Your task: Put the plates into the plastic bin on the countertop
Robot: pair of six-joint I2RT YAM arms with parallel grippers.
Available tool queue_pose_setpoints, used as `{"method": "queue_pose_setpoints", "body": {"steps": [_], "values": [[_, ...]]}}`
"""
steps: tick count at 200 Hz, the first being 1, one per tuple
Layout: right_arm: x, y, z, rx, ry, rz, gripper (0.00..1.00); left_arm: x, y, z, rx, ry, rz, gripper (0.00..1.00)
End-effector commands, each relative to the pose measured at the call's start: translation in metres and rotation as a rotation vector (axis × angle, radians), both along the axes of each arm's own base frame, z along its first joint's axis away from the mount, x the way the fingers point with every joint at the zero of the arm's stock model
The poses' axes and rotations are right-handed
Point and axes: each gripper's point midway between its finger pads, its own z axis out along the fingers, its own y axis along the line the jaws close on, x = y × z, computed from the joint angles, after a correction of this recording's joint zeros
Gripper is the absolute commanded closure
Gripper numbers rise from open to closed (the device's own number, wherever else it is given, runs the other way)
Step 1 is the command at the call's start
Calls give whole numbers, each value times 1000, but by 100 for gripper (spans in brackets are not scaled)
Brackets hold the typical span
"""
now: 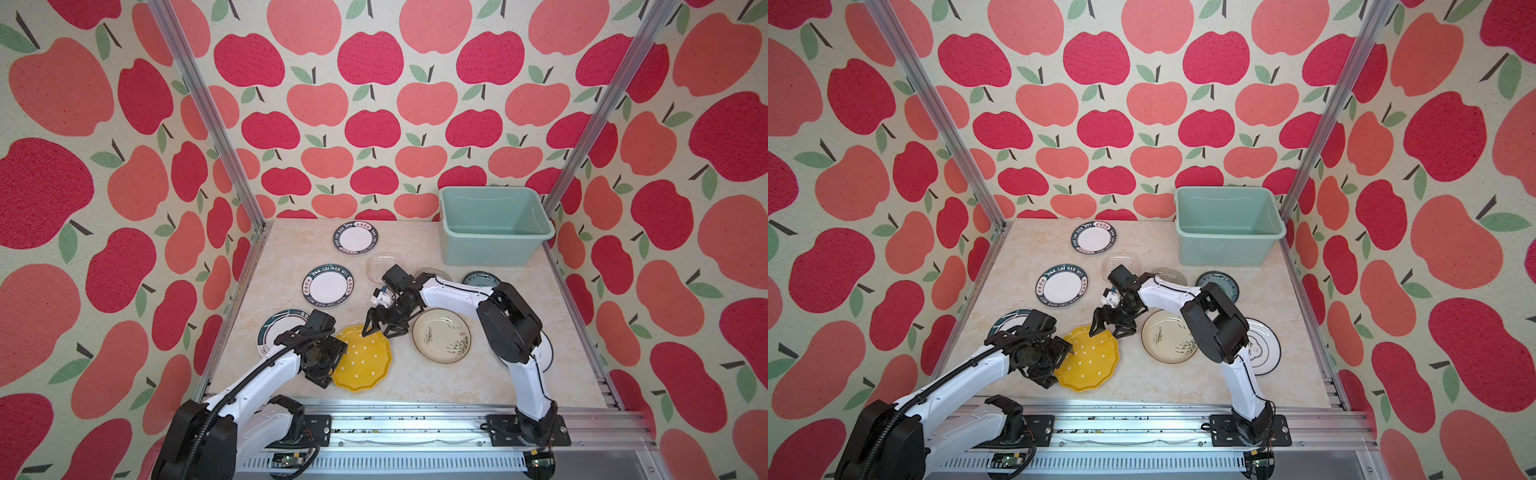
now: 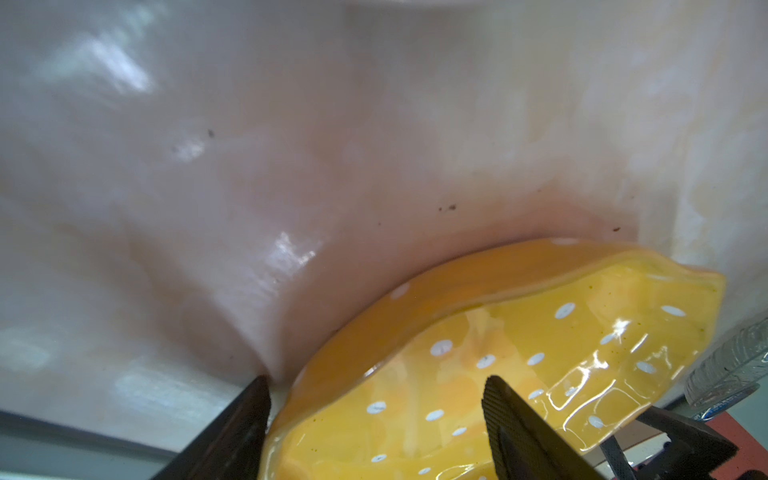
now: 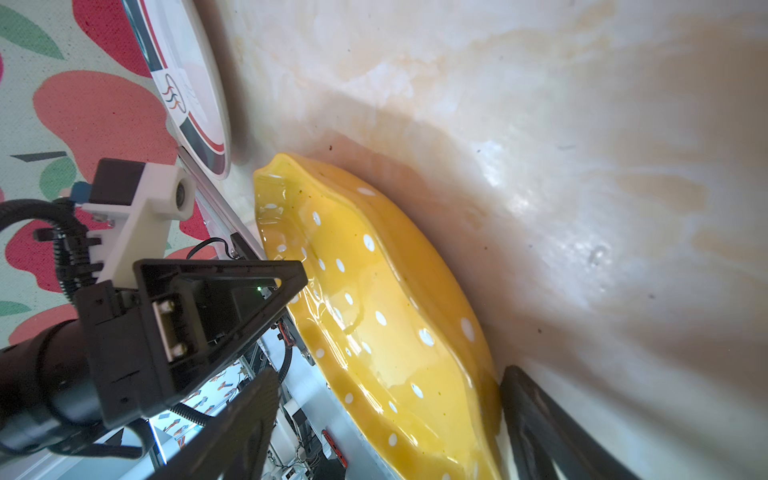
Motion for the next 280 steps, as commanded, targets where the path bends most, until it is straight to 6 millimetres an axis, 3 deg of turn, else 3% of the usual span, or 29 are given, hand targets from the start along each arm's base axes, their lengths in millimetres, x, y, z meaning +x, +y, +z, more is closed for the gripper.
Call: {"method": "queue_pose_setpoints", "body": {"steps": [1, 137, 280], "values": [[-16, 14, 50, 157, 18, 53, 14, 11, -5, 1, -24, -35, -10, 17], [-30, 21, 49, 189, 71, 72, 22, 31, -13, 10, -59, -93, -43, 17], [-30, 16, 49, 198, 123, 63, 18, 49, -25, 29, -121, -279, -172, 17]]}}
